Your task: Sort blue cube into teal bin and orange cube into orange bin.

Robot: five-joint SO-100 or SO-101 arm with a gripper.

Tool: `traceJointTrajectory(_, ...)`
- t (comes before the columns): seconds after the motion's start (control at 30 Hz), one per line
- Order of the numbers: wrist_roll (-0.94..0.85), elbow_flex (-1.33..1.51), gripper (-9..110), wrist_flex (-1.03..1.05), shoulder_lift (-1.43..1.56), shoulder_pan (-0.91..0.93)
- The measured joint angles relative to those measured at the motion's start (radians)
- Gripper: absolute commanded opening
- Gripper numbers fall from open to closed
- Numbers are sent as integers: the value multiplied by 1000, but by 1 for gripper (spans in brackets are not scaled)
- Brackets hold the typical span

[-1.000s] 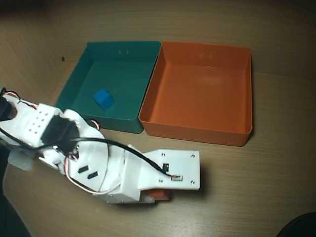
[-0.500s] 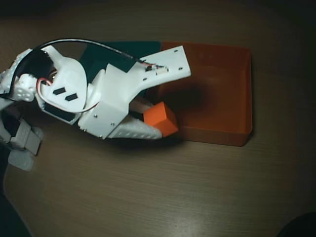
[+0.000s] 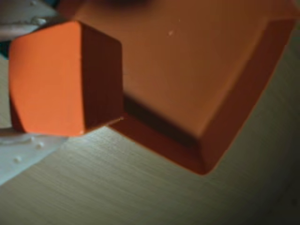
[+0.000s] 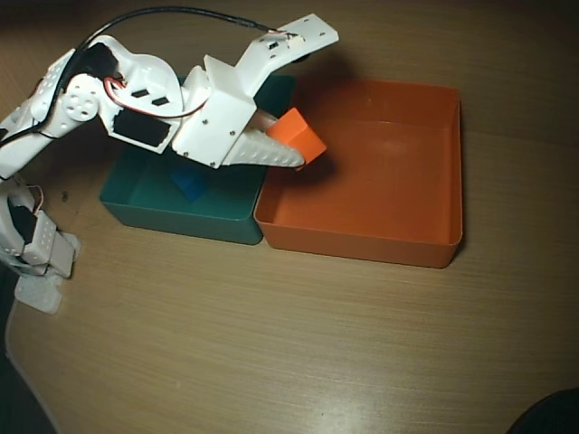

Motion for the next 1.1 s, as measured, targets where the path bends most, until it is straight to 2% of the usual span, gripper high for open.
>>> traceJointTrajectory(0.5, 0, -428, -6, 2, -456, -67)
traceJointTrajectory(0.83, 0, -537, -6, 2, -641, -110)
traceJointTrajectory(0.93, 3, -537, -1, 2, -650, -109)
traceJointTrajectory(1.1, 87, -537, 16, 2, -652, -109)
